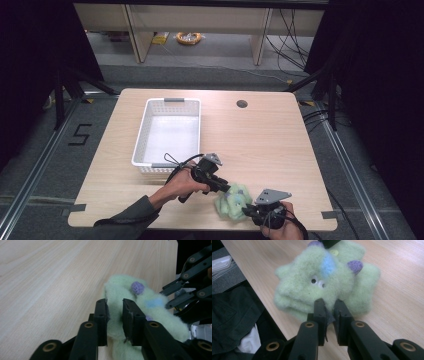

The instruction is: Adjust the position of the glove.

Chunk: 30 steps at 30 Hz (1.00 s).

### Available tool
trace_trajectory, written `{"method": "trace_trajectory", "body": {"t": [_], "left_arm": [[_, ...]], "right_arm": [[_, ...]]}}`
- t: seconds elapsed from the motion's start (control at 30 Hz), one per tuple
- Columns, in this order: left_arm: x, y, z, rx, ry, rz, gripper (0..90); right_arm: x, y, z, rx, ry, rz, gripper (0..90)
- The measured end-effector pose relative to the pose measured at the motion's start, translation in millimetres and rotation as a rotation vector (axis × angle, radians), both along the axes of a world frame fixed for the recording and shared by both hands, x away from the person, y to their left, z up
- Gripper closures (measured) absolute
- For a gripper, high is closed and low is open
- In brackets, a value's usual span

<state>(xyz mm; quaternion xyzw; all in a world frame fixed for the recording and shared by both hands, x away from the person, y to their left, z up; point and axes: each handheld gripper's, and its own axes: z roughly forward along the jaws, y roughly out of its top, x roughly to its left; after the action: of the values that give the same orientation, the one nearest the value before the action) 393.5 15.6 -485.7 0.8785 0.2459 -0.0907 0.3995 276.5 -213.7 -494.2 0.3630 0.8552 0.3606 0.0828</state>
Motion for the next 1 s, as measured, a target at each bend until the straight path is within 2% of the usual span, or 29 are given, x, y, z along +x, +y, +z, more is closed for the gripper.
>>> {"method": "trace_trajectory", "body": {"t": [0.17,0.2,0.3,0.4,0.47,0.5,0.53,0.57,0.6,0.63,0.67,0.7,0.73,0.77,0.83,0.9,0.93,1.0], "left_arm": [[-1.6,1.6,-0.4,0.013,-0.031,-0.009,84.1],[-4.1,1.7,0.6,0.011,-0.047,-0.005,86.2],[-7.2,2.4,3.5,0.011,-0.066,-0.006,87.2],[-12.1,4.9,7.9,0.010,-0.083,-0.002,87.6],[-18.7,10.1,14.5,-0.014,-0.098,0.008,87.8],[-18.7,10.1,14.5,-0.014,-0.098,0.008,87.8],[-21.0,12.9,17.6,-0.016,-0.107,0.010,87.8],[-27.3,17.5,22.6,-0.052,-0.113,0.018,87.9],[-27.3,17.5,22.6,-0.052,-0.113,0.018,87.9],[-30.9,20.0,24.7,-0.066,-0.113,0.027,87.9],[-33.7,22.9,26.1,-0.066,-0.124,0.027,87.9],[-38.5,23.7,26.3,-0.086,-0.118,0.043,87.9],[-41.9,24.8,26.0,-0.086,-0.127,0.043,87.9],[-47.6,26.0,23.9,-0.106,-0.131,0.057,87.8],[-50.5,26.7,23.0,-0.109,-0.122,0.071,87.8],[-54.2,27.9,20.4,-0.128,-0.109,0.093,87.9],[-54.2,28.7,19.5,-0.138,-0.127,0.083,87.9],[-58.2,30.3,18.2,-0.157,-0.093,0.111,87.9]], "right_arm": [[-0.2,-0.7,1.0,-0.012,0.007,0.006,82.2],[1.2,-0.8,0.0,-0.004,-0.019,0.013,82.3],[0.7,-2.2,3.1,-0.015,-0.004,0.021,82.5],[0.6,-3.6,6.7,-0.006,-0.020,0.033,82.7],[-1.0,-5.0,14.3,0.004,-0.041,0.032,83.0],[-1.0,-5.0,14.3,0.004,-0.041,0.032,83.0],[-1.0,-5.4,17.1,0.002,-0.060,0.033,83.0],[-1.5,-6.1,24.2,-0.011,-0.068,0.033,83.1],[-1.5,-6.1,24.2,-0.011,-0.068,0.033,83.1],[0.9,-6.9,30.3,-0.048,-0.102,0.042,83.1],[0.9,-6.9,30.3,-0.048,-0.102,0.042,83.1],[2.5,-6.5,33.0,-0.071,-0.125,0.050,83.1],[4.1,-5.6,35.6,-0.095,-0.140,0.062,83.2],[8.0,-2.6,39.5,-0.130,-0.158,0.072,83.3],[11.2,-1.4,41.1,-0.139,-0.170,0.077,83.3],[21.3,2.2,45.7,-0.162,-0.178,0.103,83.3],[24.2,3.5,47.7,-0.167,-0.176,0.113,83.4],[27.8,5.2,49.0,-0.176,-0.184,0.131,83.3]]}}
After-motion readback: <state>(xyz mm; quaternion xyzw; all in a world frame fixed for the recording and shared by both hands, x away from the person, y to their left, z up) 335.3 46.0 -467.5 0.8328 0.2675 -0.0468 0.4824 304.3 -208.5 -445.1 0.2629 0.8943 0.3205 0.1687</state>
